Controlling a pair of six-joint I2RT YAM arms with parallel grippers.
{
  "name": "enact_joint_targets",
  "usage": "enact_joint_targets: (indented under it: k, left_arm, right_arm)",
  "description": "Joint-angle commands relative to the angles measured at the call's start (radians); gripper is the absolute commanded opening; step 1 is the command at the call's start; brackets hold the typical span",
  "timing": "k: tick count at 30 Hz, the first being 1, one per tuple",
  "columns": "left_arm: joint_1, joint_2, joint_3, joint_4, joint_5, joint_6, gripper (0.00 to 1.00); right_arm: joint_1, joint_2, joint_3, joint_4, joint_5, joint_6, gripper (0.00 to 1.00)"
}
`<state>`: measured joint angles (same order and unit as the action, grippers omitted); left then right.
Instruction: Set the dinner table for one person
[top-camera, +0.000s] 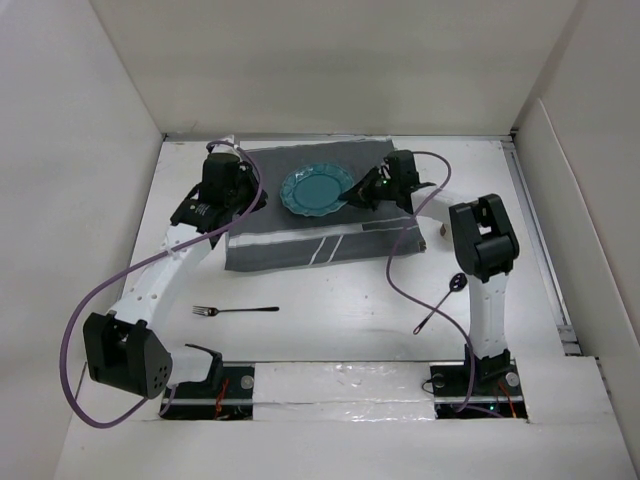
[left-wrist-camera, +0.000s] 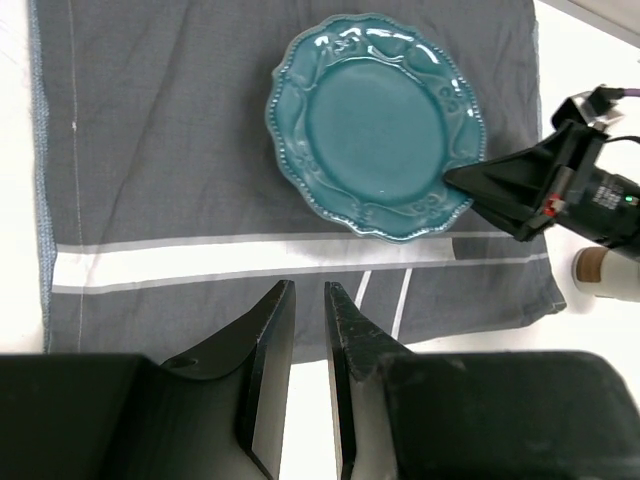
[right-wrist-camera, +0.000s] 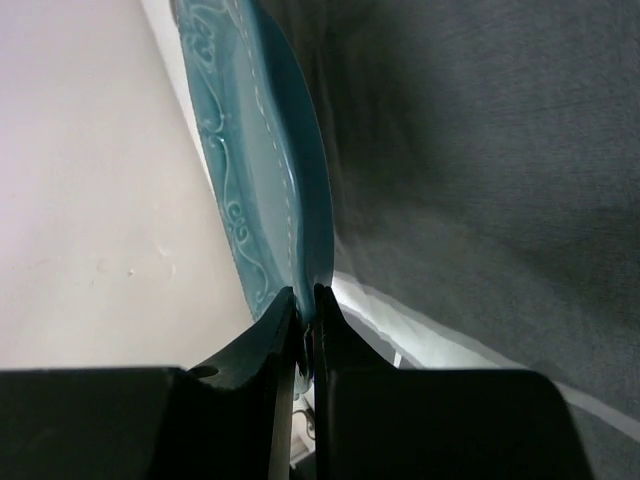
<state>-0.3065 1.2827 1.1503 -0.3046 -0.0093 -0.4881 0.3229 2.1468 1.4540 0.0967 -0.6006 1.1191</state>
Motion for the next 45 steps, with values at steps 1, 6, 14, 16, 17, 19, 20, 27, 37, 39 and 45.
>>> enact_joint_targets:
  k: [1, 6, 14, 16, 17, 19, 20, 27, 37, 39, 45]
  left_arm:
    - [0.0, -0.013, -0.004, 0.045, 0.037, 0.006, 0.16]
    - [0.0, 0.006, -0.015, 0.05, 0.052, 0.005, 0.16]
    - [0.0, 0.012, -0.023, 0.059, 0.052, 0.005, 0.17]
    - [0.0, 0.015, -0.009, 0.053, 0.042, 0.012, 0.17]
    - [0.0, 0.015, -0.001, 0.044, 0.037, 0.019, 0.17]
    - [0.0, 0.018, 0.023, 0.036, 0.022, 0.042, 0.17]
    - [0.0, 0.018, 0.032, 0.026, 0.019, 0.051, 0.17]
    - [0.0, 0.05, 0.052, 0.018, 0.019, 0.103, 0.17]
    - [0.0, 0.086, 0.014, 0.055, 0.101, 0.072, 0.16]
    - [0.0, 0.078, 0.0, 0.068, 0.121, 0.063, 0.18]
    - [0.0, 0.078, -0.011, 0.064, 0.115, 0.075, 0.19]
  right_arm:
    - [0.037, -0.058, 0.036, 0.15, -0.048, 0.048, 0.0]
    - [0.058, -0.047, -0.02, 0.072, -0.005, 0.021, 0.24]
    - [0.058, -0.136, -0.018, -0.125, 0.102, -0.073, 0.61]
    - [0.058, -0.165, 0.018, -0.185, 0.123, -0.123, 0.61]
    - [0.058, -0.179, 0.029, -0.248, 0.148, -0.145, 0.61]
    - [0.058, -0.225, 0.046, -0.313, 0.179, -0.212, 0.61]
    - [0.045, -0.244, 0.045, -0.368, 0.212, -0.231, 0.59]
    - [-0.128, -0.514, -0.116, -0.436, 0.401, -0.381, 0.0]
    - [-0.32, -0.729, -0.234, -0.67, 0.927, -0.404, 0.37]
    - [-0.366, -0.731, -0.298, -0.664, 0.915, -0.383, 0.49]
    - [-0.397, -0.664, -0.345, -0.666, 0.883, -0.358, 0.49]
